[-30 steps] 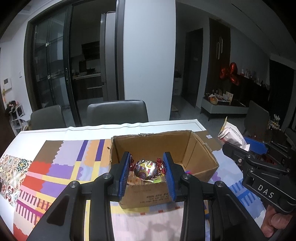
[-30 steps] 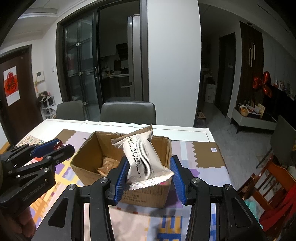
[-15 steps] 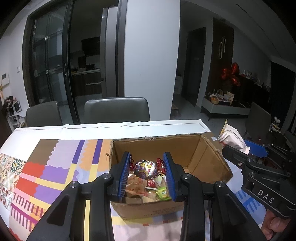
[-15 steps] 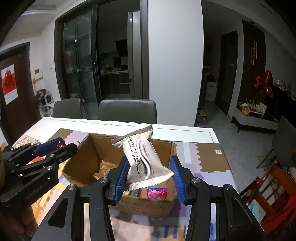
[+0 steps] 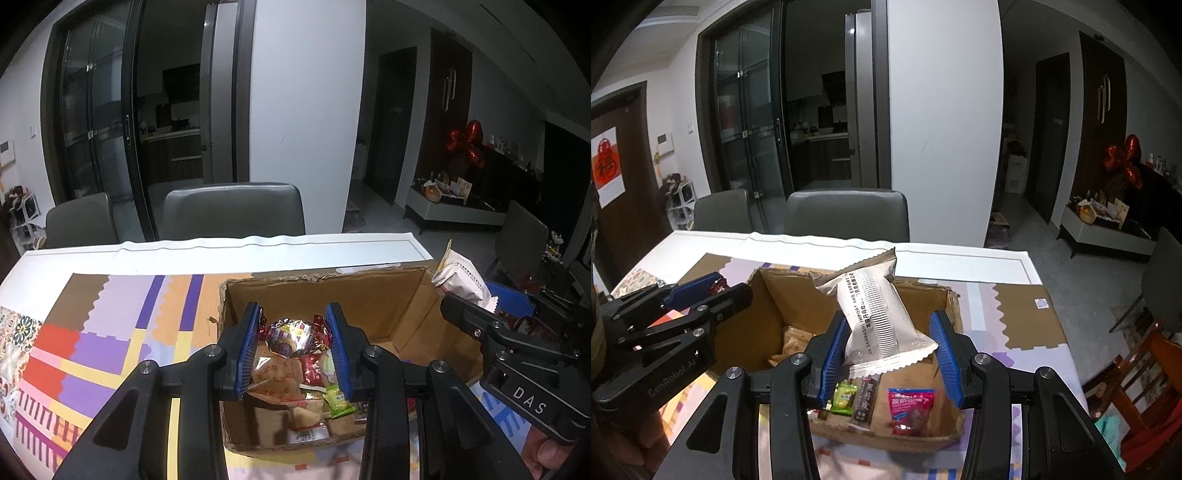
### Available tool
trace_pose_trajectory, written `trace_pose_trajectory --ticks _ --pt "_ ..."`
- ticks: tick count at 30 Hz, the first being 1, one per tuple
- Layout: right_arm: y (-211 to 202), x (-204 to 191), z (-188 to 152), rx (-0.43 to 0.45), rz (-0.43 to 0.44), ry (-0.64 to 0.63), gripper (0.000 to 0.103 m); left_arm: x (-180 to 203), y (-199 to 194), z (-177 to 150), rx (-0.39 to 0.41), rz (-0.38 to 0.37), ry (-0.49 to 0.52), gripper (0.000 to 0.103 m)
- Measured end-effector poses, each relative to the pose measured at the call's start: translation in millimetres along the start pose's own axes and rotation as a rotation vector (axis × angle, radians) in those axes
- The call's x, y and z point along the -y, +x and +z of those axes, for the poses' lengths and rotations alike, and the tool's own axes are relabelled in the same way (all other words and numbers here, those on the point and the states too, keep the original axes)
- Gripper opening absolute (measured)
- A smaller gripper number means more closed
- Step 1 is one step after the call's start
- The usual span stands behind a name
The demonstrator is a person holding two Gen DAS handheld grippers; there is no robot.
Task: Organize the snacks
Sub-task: 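Open both tools to drop the snacks into the box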
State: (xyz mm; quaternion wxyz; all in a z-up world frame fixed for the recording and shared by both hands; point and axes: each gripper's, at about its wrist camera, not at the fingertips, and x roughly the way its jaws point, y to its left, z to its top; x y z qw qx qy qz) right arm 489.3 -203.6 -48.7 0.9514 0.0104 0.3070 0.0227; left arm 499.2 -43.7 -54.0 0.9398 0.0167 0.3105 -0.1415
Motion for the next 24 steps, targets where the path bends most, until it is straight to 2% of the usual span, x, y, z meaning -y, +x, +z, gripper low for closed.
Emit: trace_pose_trajectory --ticks 9,13,15,19,24 --pt "19.7 -2.3 -6.3 -0.032 0.02 -0.014 0.047 2.7 12.5 -3.2 -0.019 0.003 0.002 0.041" --pt "23.1 -2.4 -6.5 -0.039 0.018 -0.017 0.048 0.2 13.1 -3.9 -0.02 0.012 -0.012 0.051" --pt "25.2 -2.5 -6.6 -0.049 0.019 -0.017 0.051 -2.0 11.6 -4.5 -0.017 0.017 -0.02 0.06" --pt "24.7 -2.9 -5.6 -0.045 0.008 -0.016 0.072 -3.5 8.0 -4.9 -0.009 0.037 -0.016 0.066" --pt "18.8 -2.2 -5.4 -0.032 -0.013 -0.011 0.078 -3.7 2.4 -4.9 -0.002 0.05 -0.021 0.078"
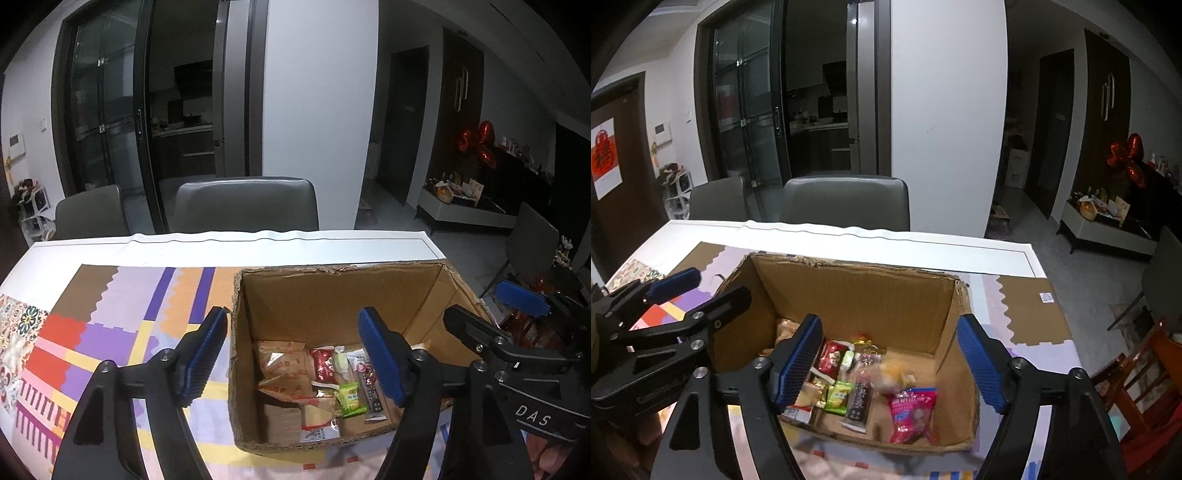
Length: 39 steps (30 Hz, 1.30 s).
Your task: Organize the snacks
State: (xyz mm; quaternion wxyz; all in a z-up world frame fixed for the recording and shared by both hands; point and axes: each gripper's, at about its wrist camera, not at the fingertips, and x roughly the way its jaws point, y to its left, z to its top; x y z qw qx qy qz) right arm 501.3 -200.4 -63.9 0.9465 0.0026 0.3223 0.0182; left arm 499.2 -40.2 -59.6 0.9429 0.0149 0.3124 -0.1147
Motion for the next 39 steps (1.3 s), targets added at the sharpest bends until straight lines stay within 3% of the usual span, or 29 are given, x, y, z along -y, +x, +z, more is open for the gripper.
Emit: trace_pose_trajectory --ticks 2,12,23,39 --pt "-2.4 0.5 -0.1 0.001 -0.006 0.002 0.078 -0.9 -4.2 0.1 0.007 0.016 -0.002 0.082" --pt "-26.5 -1.1 1.8 0.028 -0.016 0.0 0.078 -2.4 -33.5 0.3 0.027 0.036 -0.01 0.082" --pt "-78.9 -5.1 -3.0 0.08 -0.022 0.005 0.078 2.4 -84.9 -6.7 0.067 0.056 -0.009 0.082" --pt "-157.9 -7.6 -38.7 0.129 -0.046 0.031 0.078 15.7 -158.1 -38.9 0.108 0.082 0.01 0.084"
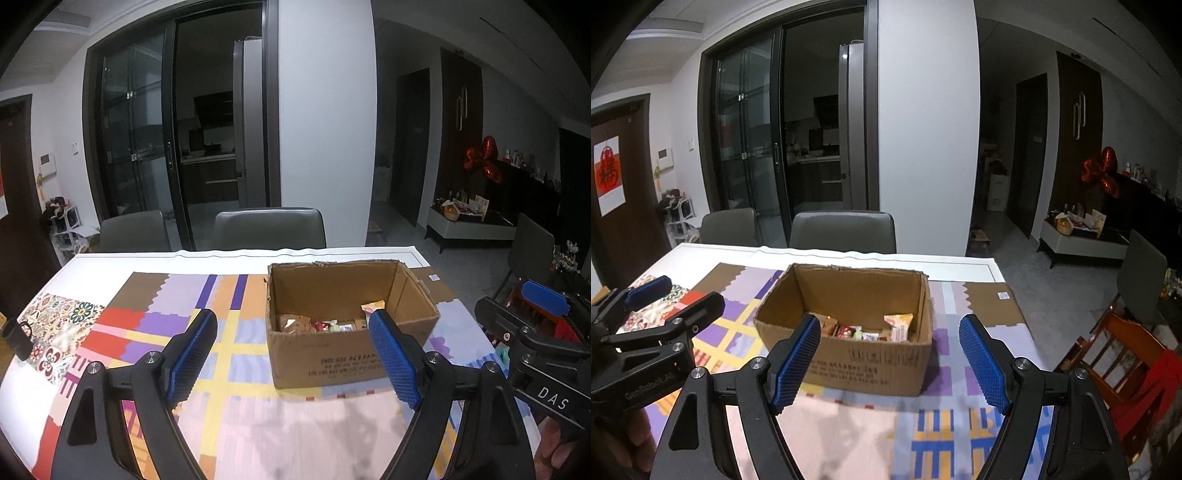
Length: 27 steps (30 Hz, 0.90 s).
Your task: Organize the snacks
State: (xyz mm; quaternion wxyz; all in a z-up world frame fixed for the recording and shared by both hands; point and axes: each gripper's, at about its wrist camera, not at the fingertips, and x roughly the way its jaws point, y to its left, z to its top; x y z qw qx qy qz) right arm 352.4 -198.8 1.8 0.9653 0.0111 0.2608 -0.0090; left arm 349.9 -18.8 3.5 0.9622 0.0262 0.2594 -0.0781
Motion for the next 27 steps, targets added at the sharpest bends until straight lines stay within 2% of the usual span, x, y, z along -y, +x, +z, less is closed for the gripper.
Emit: trace_pose_trajectory --ticks 17,27 --pt "-57.4 3.1 -42.9 -0.004 -0.017 0.034 0.078 0.9 -50.7 -40.5 0.0 0.01 -0.023 0.084" --pt "-88.4 1.8 -73.3 -0.017 -0.015 0.038 0.078 2.6 -81.5 -77.0 -0.01 0.015 -0.028 0.084"
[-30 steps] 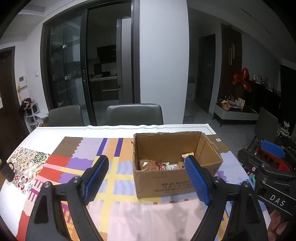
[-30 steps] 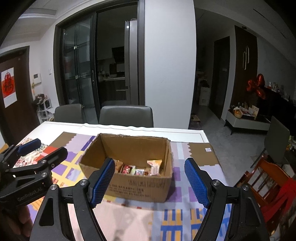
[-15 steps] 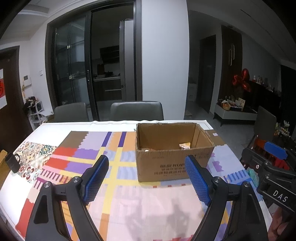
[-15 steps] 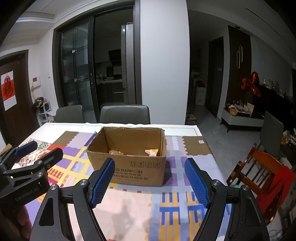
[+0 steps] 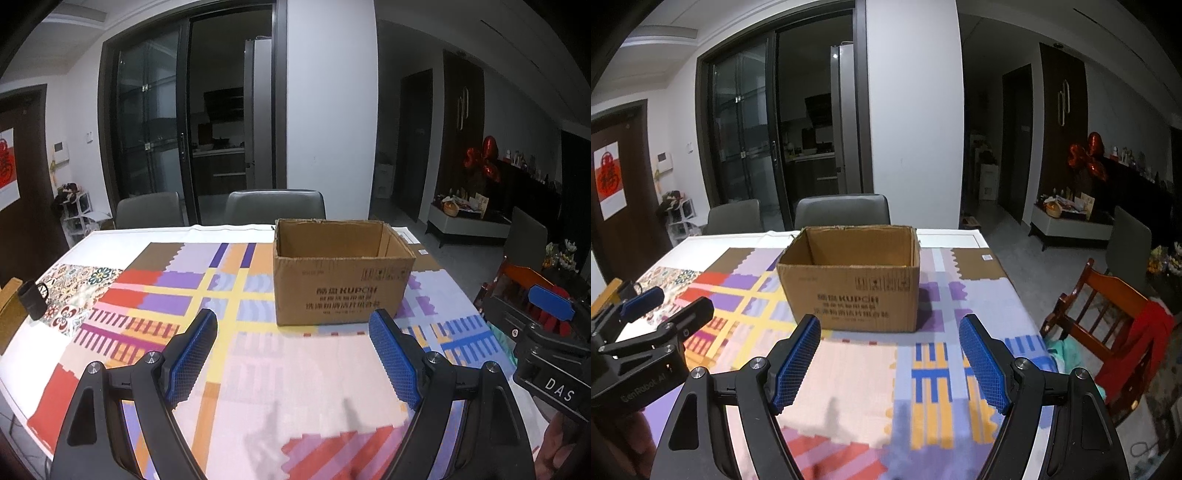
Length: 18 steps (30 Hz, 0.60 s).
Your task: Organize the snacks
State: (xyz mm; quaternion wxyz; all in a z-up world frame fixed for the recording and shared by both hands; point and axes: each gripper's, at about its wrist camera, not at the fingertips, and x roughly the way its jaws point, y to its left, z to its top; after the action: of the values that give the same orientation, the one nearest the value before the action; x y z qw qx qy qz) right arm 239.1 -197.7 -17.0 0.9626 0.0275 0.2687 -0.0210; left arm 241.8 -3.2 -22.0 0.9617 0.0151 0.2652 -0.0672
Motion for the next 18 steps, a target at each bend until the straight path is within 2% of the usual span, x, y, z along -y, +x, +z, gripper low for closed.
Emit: trace_pose_trajectory --ticks 18 --pt "-67.0 5.9 -58.1 0.011 -0.025 0.019 0.078 12.2 -69.4 -63.7 -0.008 0.016 -0.003 0.084"
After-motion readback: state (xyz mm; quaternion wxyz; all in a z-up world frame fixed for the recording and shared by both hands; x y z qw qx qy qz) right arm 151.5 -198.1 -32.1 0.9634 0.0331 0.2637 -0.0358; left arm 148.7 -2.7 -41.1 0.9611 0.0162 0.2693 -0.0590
